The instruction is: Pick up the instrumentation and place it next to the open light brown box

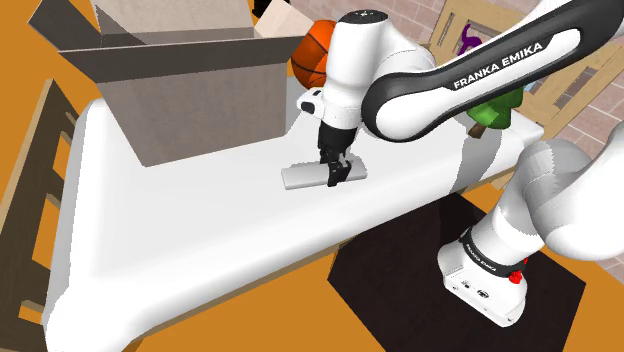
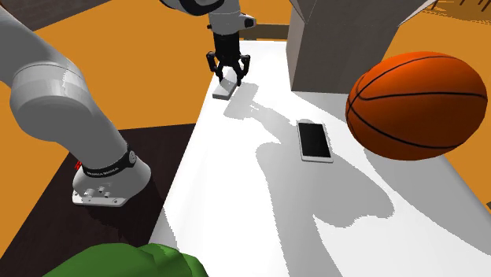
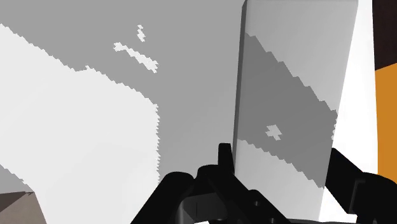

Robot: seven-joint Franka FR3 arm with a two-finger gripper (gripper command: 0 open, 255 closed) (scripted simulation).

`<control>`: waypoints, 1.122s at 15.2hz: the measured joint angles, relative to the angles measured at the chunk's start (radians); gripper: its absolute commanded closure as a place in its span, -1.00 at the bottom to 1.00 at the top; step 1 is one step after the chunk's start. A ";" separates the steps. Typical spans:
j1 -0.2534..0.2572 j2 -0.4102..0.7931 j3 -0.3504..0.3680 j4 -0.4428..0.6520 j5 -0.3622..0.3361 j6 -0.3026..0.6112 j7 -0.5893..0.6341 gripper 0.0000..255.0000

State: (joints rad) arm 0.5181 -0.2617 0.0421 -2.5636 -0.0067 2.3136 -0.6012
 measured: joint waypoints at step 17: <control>-0.001 0.023 0.000 -0.018 -0.002 0.043 0.001 -1.00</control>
State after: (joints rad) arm 0.5171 -0.2384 0.0422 -2.5819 -0.0083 2.3567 -0.6005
